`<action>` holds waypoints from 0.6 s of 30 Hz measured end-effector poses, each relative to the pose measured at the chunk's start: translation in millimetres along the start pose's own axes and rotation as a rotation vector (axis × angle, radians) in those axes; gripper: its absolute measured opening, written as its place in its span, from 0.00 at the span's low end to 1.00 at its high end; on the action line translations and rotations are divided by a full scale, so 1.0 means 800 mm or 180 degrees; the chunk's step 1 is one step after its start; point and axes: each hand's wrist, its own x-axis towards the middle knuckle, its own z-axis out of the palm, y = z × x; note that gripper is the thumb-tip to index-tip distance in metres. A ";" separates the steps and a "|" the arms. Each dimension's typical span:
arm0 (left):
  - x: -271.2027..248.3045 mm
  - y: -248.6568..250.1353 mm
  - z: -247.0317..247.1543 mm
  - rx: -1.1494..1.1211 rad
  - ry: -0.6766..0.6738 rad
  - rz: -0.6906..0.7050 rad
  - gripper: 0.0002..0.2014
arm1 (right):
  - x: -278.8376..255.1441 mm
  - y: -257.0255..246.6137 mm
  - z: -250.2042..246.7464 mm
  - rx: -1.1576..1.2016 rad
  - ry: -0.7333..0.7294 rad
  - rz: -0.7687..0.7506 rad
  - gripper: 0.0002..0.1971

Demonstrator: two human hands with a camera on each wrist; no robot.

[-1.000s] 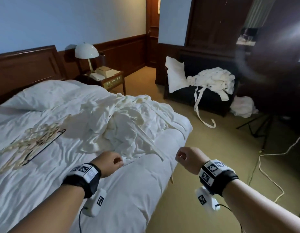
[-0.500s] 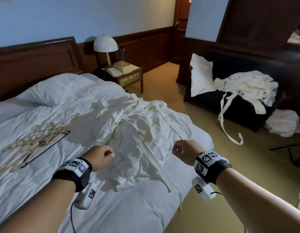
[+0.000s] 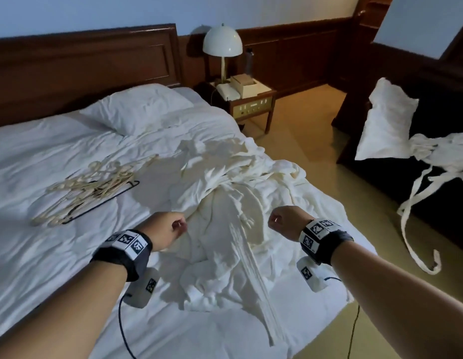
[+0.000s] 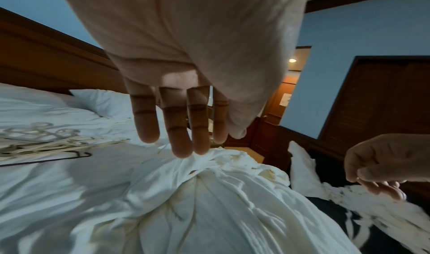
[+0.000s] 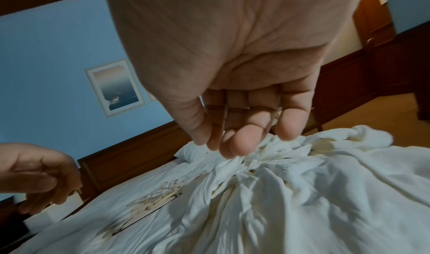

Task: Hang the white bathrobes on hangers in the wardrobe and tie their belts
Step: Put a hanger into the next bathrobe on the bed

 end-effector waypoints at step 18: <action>0.135 -0.037 0.082 -0.0394 -0.0009 -0.1522 0.10 | 0.450 0.072 -0.014 -0.0363 -0.0121 -0.0067 0.35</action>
